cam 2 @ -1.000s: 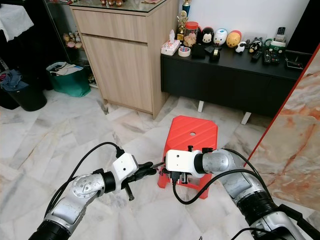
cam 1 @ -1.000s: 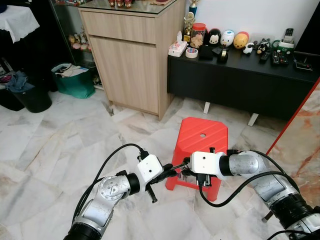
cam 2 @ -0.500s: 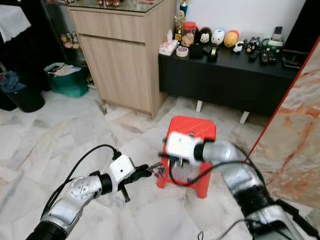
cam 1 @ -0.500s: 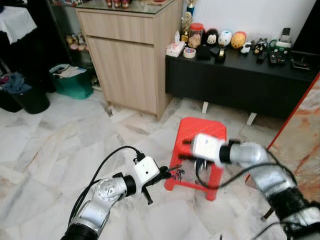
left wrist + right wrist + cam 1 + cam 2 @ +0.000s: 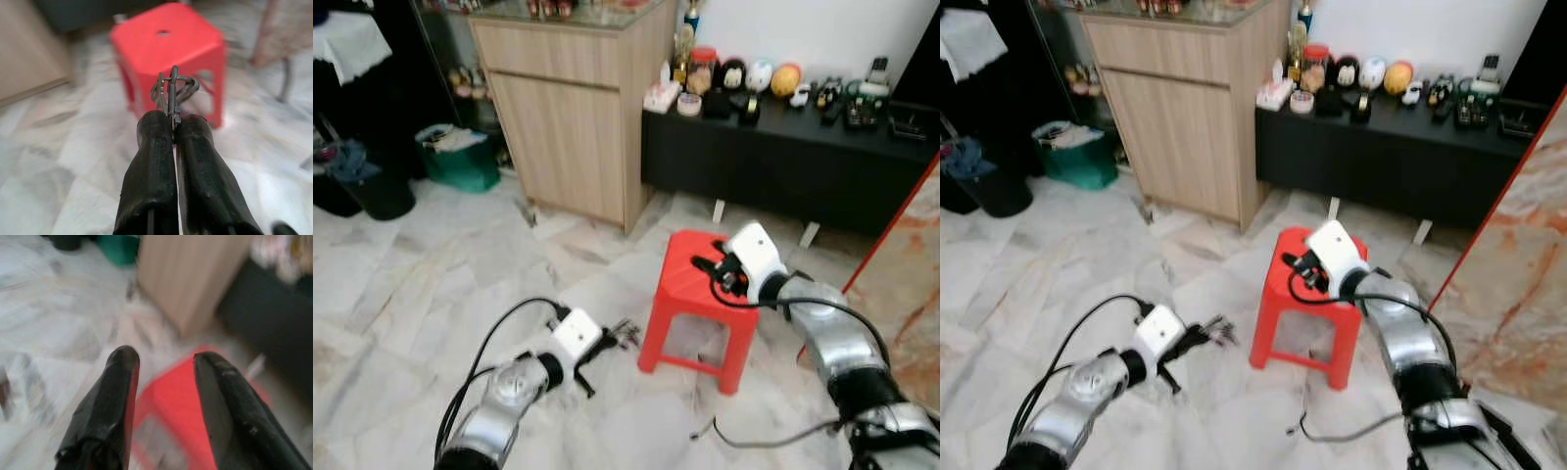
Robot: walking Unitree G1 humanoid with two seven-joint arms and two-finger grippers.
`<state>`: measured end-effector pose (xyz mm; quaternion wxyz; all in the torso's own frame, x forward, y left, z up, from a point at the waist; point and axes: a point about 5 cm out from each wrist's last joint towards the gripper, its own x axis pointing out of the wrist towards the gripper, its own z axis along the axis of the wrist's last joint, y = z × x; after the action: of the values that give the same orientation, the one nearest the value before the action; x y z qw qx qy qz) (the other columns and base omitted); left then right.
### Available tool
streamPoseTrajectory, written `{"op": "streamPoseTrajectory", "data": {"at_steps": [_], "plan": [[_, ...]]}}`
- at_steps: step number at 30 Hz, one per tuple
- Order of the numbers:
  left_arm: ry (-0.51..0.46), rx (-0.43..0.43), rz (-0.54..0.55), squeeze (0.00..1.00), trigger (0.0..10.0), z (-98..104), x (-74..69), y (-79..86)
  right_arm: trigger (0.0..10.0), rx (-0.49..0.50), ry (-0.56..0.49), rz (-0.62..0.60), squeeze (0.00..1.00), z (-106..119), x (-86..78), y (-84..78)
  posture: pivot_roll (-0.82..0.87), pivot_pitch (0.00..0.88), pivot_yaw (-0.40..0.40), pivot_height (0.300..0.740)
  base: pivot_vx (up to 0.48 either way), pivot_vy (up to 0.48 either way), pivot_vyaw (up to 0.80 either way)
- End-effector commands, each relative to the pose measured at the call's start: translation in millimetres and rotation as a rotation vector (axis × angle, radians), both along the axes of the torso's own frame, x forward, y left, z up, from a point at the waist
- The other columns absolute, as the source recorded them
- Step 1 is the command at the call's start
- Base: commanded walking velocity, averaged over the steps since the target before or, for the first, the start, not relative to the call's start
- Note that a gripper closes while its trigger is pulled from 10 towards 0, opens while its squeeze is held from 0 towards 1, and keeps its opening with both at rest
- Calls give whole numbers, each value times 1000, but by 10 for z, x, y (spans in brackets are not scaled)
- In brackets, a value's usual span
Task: Hang keys on a hook
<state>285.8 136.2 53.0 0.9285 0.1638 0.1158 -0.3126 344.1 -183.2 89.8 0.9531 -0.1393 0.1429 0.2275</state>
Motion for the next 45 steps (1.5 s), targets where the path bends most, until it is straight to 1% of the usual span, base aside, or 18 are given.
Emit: {"op": "streamPoseTrajectory", "data": {"at_steps": [1,3,5,8,9,11,12,14,15,18,21,22,25,26,32,36,39,45], "plan": [[12,-39,147,0,10000,-51,10,123,10000,59,112,-144,0,-310,-131,-89,21,46,11,740,0,0,0],[13,-58,233,0,10000,-68,19,177,10000,92,174,-194,0,-489,-233,-95,24,47,11,740,0,0,0],[14,-112,372,0,10000,-83,33,260,10000,99,264,-270,0,-770,-425,-103,25,47,10,740,0,0,0],[31,-207,455,0,10000,-81,34,285,10000,83,337,-338,0,-983,-601,-126,25,47,10,740,0,0,0],[53,-269,491,0,10000,-89,27,283,10000,89,387,-392,0,-1106,-721,-142,26,46,8,740,0,0,0],[63,-324,532,0,10000,-98,16,284,10000,96,440,-441,0,-1242,-873,-151,25,45,9,740,0,0,0],[63,-324,532,0,10000,-98,16,284,10000,96,440,-441,0,-1242,-873,-151,25,45,9,740,0,0,0],[56,-338,550,0,10000,-105,-5,265,10000,108,501,-503,0,-1397,-1078,-169,25,45,9,740,0,0,0],[56,-338,550,0,10000,-105,-5,265,10000,108,501,-503,0,-1397,-1078,-169,25,45,9,740,0,0,0],[49,-357,573,0,10000,-120,-32,259,10000,125,573,-576,0,-1540,-1290,-188,14,42,6,740,0,0,0],[39,-364,614,0,10000,-141,-55,303,10000,127,651,-636,0,-1676,-1530,-204,22,37,0,740,0,0,0],[29,-369,625,0,10000,-146,-70,340,10000,104,687,-669,0,-1740,-1668,-237,24,33,1,740,0,0,0],[25,-352,649,0,10000,-178,-98,406,10000,95,723,-724,0,-1791,-1788,-277,21,29,4,740,0,0,0],[34,-322,692,0,10000,-247,-135,497,10000,99,735,-752,0,-1813,-1845,-293,17,21,10,740,0,0,0],[104,-272,801,0,10000,-472,-268,768,10000,118,742,-762,0,-1831,-1882,-269,6,6,21,740,0,0,0],[134,-255,826,0,10000,-552,-328,840,10000,113,748,-741,0,-1831,-1863,-235,2,0,22,740,0,0,0],[165,-217,826,0,10000,-631,-373,896,10000,50,738,-615,0,-1814,-1795,-154,1,0,23,740,0,0,0],[146,-240,816,0,10000,-615,-343,880,10000,85,718,-735,0,-1786,-1759,-252,-4,0,24,740,0,0,0]]}}
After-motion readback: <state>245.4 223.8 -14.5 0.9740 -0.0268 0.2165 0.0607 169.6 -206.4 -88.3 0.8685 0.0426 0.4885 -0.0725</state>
